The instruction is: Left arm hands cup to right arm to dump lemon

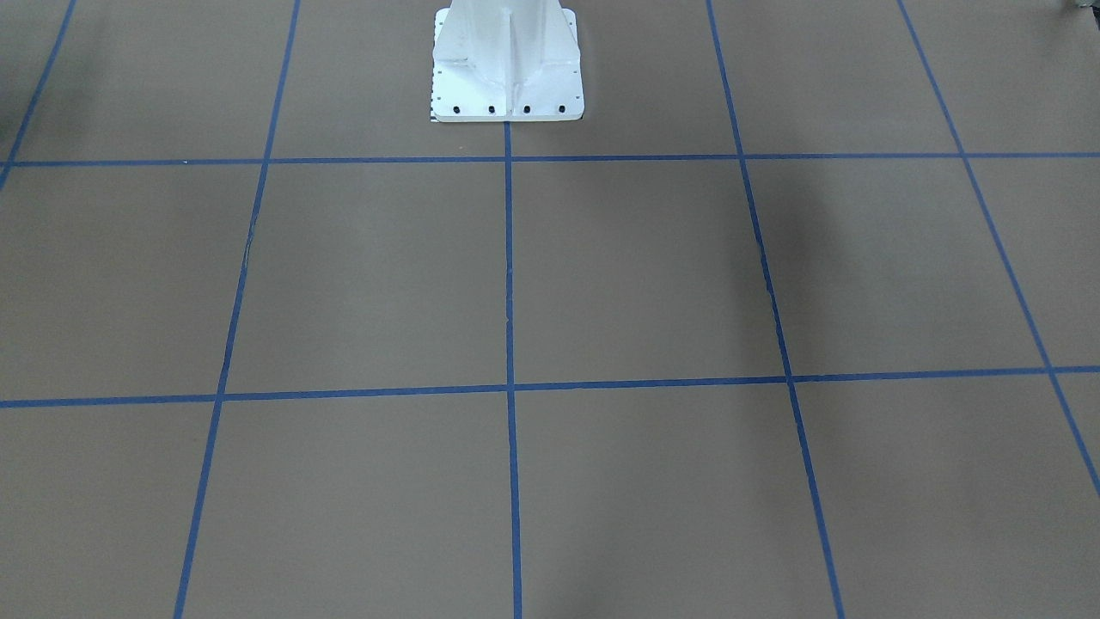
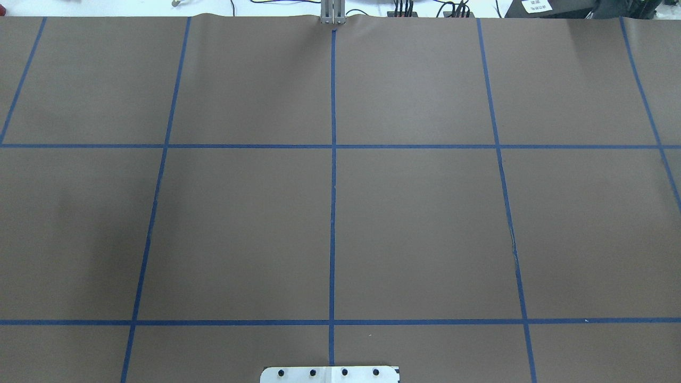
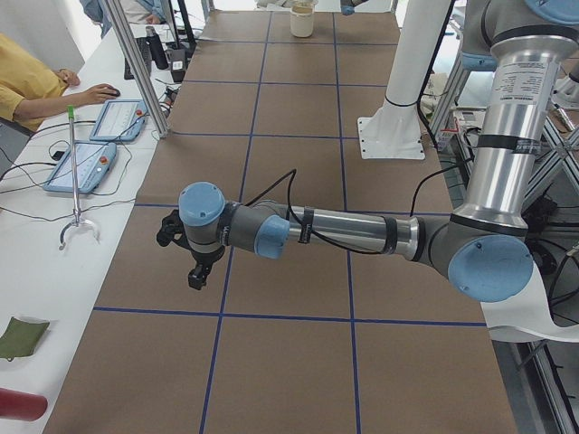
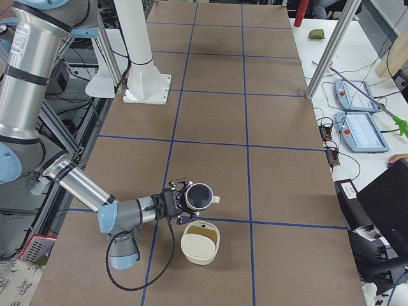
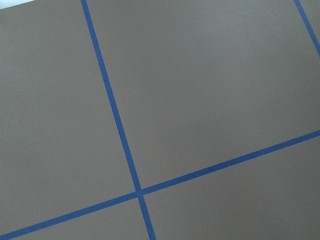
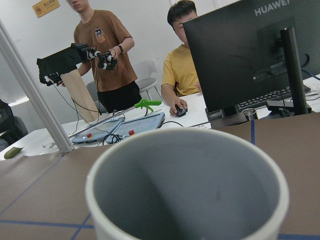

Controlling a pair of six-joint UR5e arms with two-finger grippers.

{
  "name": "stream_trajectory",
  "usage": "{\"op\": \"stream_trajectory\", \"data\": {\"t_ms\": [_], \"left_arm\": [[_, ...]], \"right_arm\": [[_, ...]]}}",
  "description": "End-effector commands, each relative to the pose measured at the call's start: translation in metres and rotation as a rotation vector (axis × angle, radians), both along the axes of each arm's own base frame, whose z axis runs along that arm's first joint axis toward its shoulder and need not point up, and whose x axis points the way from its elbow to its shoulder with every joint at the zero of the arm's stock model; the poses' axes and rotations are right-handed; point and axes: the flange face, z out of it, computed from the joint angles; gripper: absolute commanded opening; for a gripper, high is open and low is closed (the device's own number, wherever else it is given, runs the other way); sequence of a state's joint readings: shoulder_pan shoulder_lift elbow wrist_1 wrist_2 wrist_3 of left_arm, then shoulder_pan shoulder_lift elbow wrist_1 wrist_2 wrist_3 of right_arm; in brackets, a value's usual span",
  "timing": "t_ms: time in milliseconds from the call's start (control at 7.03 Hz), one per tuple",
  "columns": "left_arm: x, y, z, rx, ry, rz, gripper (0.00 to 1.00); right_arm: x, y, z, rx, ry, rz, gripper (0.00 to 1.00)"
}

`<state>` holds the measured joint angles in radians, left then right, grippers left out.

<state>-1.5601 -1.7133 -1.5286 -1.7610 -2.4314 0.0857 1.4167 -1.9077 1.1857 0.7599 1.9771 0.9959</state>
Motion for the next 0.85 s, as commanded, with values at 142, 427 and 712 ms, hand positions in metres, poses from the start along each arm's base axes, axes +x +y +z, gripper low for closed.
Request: {"op": "stream_trajectory", "data": {"t_ms": [142, 427, 712], "left_arm": [[0.001, -0.002, -0.005, -0.005, 0.012, -0.009, 1.0], [0.001, -0.003, -0.042, -0.035, 0.046, -0.099, 1.0], [0.002, -0.002, -0.09, 0.033, 0.077, -0.142, 1.0]], "right_arm": [[-0.008, -0.074, -0.091, 0.162, 0.256, 0.019, 0.0], [-0.014, -0.124, -0.139, 0.179, 0.258, 0.029, 0.0], [-0.032, -0.197, -0.181, 0.197, 0.312, 0.011, 0.0]]}}
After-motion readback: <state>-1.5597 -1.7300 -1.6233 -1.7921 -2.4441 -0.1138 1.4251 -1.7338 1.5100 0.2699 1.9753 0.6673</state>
